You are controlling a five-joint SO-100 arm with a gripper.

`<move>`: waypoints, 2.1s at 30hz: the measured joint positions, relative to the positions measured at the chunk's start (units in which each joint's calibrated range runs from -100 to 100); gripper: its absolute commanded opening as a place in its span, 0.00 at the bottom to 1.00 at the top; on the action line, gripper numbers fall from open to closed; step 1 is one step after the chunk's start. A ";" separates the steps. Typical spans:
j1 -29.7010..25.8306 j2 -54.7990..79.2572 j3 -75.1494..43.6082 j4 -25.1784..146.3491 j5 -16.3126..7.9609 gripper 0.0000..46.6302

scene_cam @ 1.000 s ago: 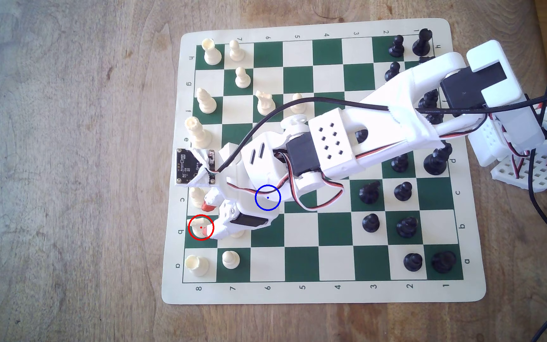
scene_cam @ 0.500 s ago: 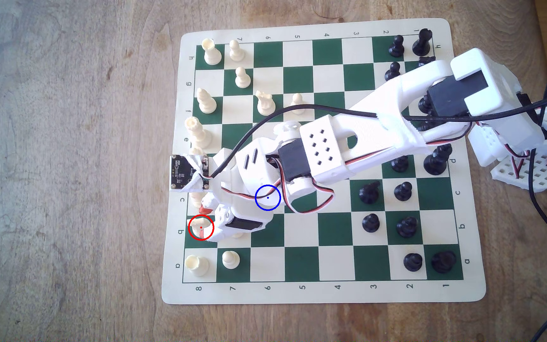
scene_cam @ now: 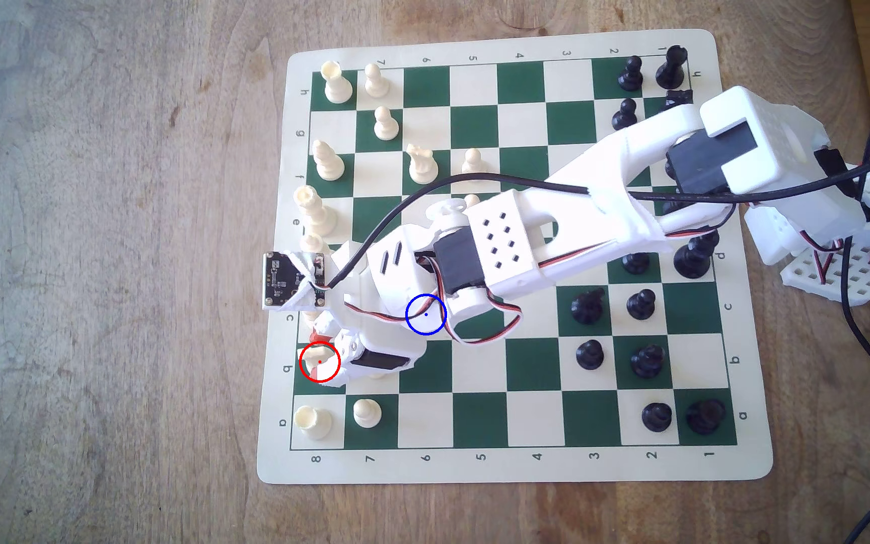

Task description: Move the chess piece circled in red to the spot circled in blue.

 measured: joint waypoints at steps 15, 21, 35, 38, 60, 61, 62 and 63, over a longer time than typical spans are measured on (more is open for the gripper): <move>0.00 0.17 -2.35 0.00 0.00 0.06; 0.00 0.17 -2.35 0.00 0.00 0.01; -0.37 -0.67 -2.35 1.83 -0.39 0.01; -0.29 -3.35 -2.35 4.22 -0.88 0.01; -0.29 -41.22 28.83 10.28 -1.12 0.01; -0.29 -41.89 30.28 9.96 -1.12 0.01; -0.29 -42.48 31.72 9.24 -0.98 0.01; -0.29 -43.32 33.80 8.21 -0.83 0.01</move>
